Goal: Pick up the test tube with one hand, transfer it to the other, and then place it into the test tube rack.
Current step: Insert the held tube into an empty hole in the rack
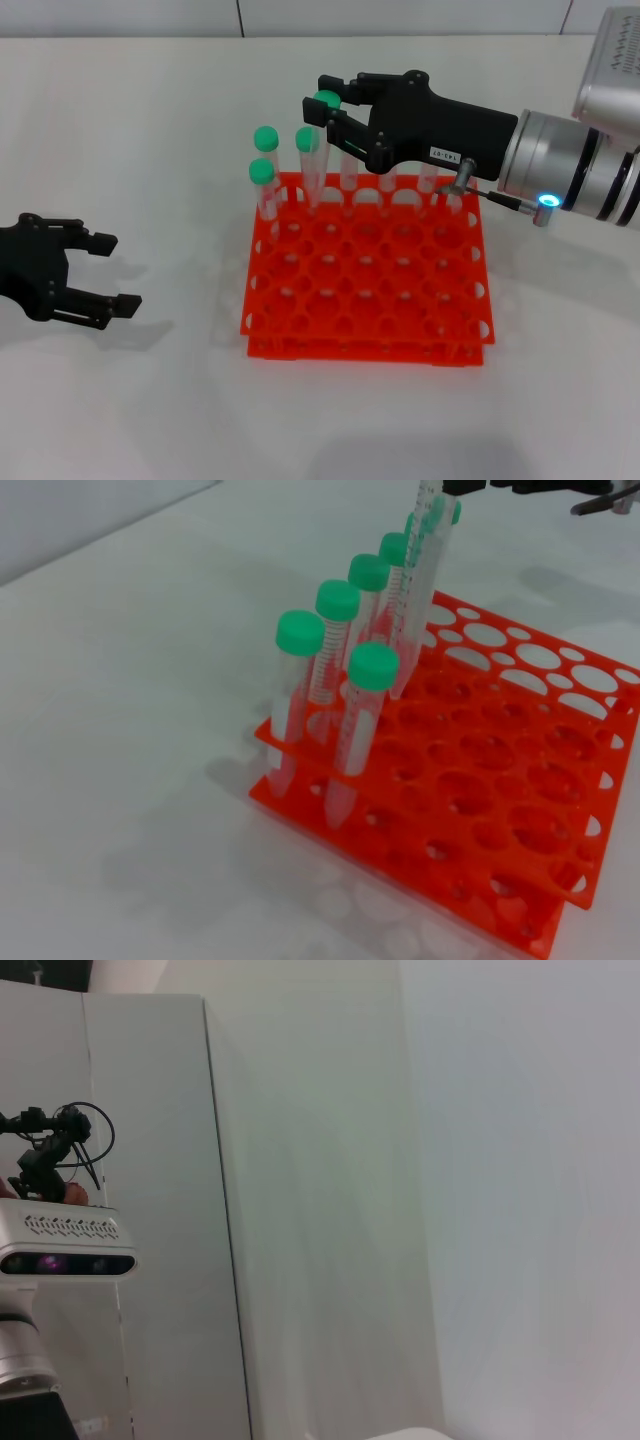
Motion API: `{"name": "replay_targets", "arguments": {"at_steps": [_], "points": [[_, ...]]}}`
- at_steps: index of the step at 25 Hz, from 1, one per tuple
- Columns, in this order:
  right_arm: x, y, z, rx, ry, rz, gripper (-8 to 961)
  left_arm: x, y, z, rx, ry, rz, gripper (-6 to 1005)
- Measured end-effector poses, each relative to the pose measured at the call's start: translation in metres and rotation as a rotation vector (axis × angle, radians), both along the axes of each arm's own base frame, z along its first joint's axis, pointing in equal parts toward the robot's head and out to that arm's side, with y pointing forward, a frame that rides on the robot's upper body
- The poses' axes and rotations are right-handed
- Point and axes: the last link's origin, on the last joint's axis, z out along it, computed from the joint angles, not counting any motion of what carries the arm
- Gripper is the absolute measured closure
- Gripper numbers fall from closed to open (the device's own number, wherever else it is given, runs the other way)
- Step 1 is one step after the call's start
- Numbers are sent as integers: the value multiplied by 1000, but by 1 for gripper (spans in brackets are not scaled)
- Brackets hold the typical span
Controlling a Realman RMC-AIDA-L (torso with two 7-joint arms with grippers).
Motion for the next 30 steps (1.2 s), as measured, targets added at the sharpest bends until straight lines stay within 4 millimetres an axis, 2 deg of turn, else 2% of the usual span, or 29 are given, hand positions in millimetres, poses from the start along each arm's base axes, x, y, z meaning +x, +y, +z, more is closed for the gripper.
{"name": "replay_targets", "arguments": {"at_steps": [30], "points": [[0,-2,-13,-9,-32,-12,682,0,-2,-5,3,-8,4,109]]}}
